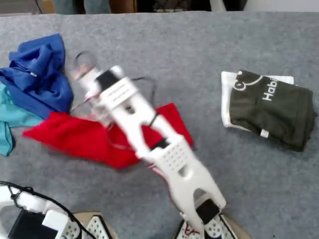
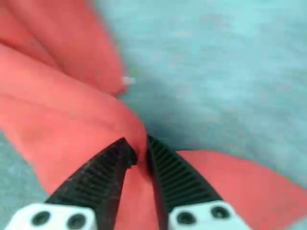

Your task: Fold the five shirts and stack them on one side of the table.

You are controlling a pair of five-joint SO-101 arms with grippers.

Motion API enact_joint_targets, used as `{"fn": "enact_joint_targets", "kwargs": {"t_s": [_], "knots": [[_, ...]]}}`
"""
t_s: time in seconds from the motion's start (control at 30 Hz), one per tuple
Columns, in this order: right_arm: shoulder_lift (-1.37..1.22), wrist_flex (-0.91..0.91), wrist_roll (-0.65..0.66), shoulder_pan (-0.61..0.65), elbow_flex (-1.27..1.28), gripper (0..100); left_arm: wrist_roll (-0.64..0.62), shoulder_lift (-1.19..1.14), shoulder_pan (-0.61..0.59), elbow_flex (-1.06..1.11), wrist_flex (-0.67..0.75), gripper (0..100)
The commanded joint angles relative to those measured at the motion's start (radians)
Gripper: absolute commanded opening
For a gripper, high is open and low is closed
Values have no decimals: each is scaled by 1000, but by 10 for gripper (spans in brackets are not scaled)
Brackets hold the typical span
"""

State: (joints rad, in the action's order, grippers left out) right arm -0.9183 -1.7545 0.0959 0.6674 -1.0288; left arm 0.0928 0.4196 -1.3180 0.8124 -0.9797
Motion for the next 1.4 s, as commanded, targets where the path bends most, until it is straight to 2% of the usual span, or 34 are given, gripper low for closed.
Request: {"fn": "enact_joint_targets", "kwargs": {"t_s": [0.0, 0.17, 0.4, 0.57, 0.67, 0.87, 1.07, 1.2, 1.37], "knots": [[189, -14, -87, -183, -19, 14, 8, 21, 33, -10, 23, 29], [348, -12, -126, -423, 242, 15, 6, 2, 211, 18, 21, 29], [398, 14, -68, -661, 593, 15, -2, -107, 670, 8, -48, 29], [401, -11, 101, -713, 719, 15, -2, -195, 1001, -61, -46, 30], [415, -12, 160, -721, 799, 18, -80, -272, 1135, -130, -28, 30], [601, -5, 178, -775, 952, 186, -278, -482, 1270, -414, -9, 30], [819, -3, 98, -740, 984, 166, -439, -744, 1380, -711, -60, 29], [932, 2, 98, -738, 986, 166, -583, -895, 1425, -869, -112, 30], [963, 2, 98, -740, 989, 166, -660, -990, 1451, -1084, -238, 30]]}}
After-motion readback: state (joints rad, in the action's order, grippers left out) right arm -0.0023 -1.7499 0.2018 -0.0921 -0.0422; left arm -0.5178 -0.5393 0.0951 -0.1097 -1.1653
